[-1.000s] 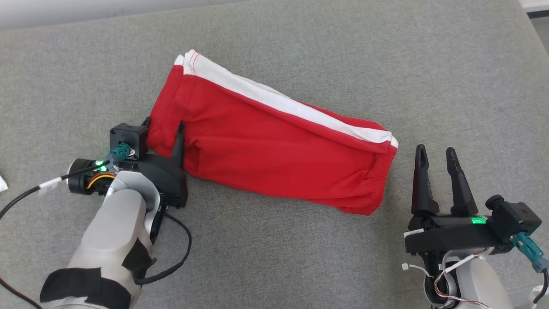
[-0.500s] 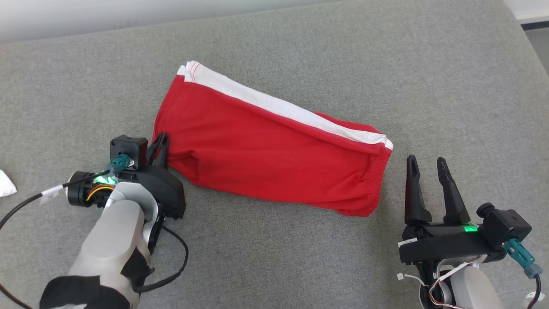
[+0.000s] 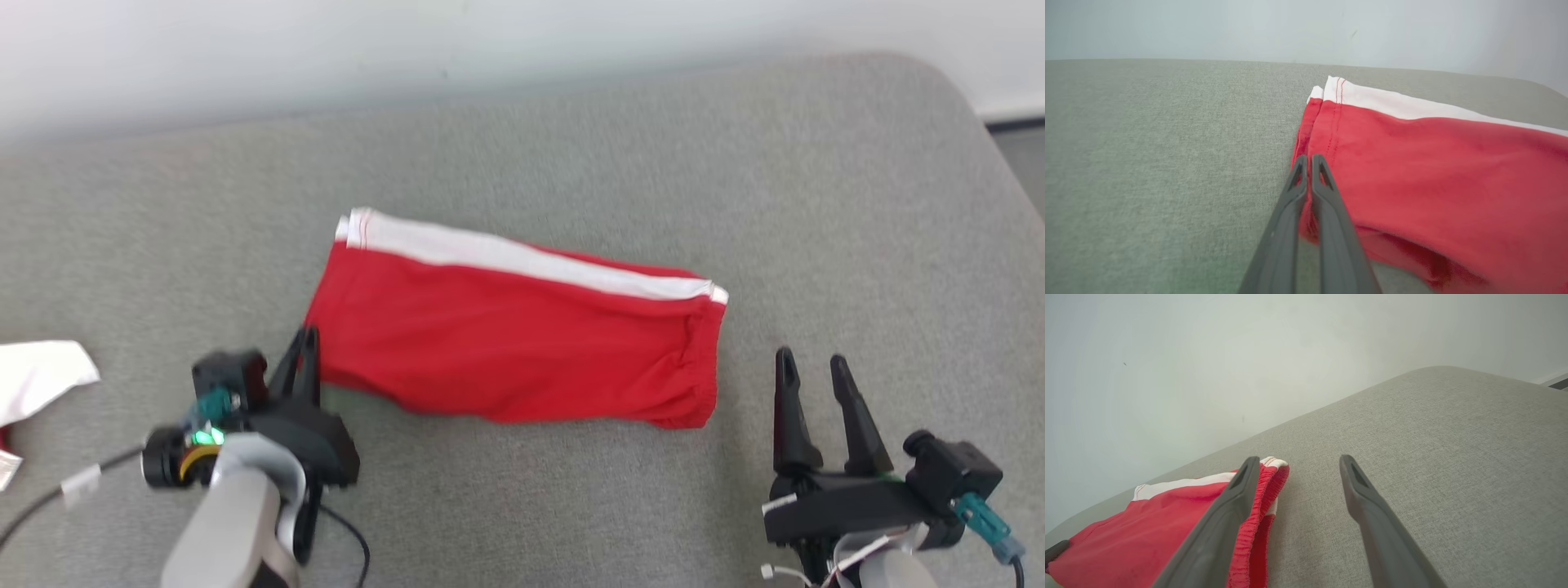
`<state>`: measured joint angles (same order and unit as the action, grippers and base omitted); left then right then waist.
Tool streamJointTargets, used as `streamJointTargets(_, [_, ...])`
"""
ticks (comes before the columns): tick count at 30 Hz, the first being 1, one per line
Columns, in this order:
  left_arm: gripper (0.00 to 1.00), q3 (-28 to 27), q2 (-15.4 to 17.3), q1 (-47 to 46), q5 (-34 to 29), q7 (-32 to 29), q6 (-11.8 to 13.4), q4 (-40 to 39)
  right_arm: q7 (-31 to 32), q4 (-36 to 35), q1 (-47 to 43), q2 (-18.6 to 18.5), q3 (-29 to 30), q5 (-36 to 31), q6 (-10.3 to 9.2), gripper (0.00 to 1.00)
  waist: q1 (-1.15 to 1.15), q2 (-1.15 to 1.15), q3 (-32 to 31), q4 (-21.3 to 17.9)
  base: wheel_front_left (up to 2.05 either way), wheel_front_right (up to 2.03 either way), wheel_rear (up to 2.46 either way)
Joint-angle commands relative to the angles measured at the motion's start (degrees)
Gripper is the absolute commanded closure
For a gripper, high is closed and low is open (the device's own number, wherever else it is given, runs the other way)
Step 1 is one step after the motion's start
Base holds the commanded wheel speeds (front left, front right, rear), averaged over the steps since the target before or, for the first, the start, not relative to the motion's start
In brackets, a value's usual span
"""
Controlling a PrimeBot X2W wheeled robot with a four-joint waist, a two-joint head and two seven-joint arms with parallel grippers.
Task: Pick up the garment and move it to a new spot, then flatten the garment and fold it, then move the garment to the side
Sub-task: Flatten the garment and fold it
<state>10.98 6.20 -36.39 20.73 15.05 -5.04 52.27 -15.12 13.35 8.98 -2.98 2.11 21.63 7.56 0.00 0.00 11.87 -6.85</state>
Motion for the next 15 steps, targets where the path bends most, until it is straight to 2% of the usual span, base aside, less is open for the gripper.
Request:
streamJointTargets(1, [1.0,-0.5,-0.4,2.6,-0.3,0.2,0.1,-1.0,0.0,0.4,-1.2,0.2,0.0,0.3,-0.15,0.0,0.0,0.0,-3.5,1.6,0.0,0.0,0.0])
streamJointTargets(15, [1.0,-3.6,-2.7,17.7,-2.6,0.2,2.5,-8.2,0.0,2.6,-5.4,0.1,0.8,-1.2,-0.15,0.0,0.0,0.0,-9.5,4.4,0.0,0.0,0.0])
